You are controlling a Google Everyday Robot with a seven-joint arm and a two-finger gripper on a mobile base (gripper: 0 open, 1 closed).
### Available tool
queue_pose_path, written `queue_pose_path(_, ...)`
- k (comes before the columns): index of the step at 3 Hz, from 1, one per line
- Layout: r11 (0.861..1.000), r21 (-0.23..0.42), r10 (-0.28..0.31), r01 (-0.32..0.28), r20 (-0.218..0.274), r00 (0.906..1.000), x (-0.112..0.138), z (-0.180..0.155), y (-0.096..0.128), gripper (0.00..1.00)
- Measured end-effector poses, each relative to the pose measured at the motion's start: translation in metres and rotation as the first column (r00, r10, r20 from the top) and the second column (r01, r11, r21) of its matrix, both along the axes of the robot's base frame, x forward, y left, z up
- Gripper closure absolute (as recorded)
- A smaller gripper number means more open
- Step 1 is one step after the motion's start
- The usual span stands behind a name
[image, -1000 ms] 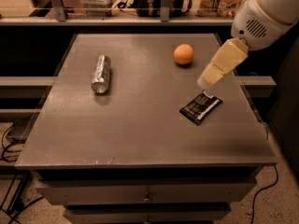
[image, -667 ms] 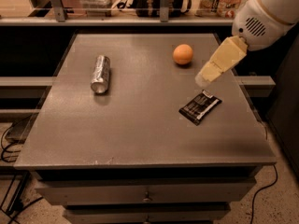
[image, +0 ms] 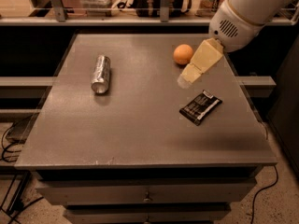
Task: Place redbull can upright
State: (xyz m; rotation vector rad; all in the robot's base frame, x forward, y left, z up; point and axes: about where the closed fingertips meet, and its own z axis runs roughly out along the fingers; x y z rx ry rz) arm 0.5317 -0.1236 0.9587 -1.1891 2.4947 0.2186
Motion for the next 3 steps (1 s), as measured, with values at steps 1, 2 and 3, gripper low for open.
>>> queue_pose_path(1,0.998,0.055,0.044,-0.043,-0.010,0.9990,0.015,0.000,0.043,0.00)
queue_pose_path(2,0.993,0.092,0.071,-0.070,-0.016,0.9973,0.025,0.001,0.071,0.00)
queue_pose_path(3,0.986,0.147,0.079,-0.075,-0.021,0.9967,0.037,0.006,0.102,0.00)
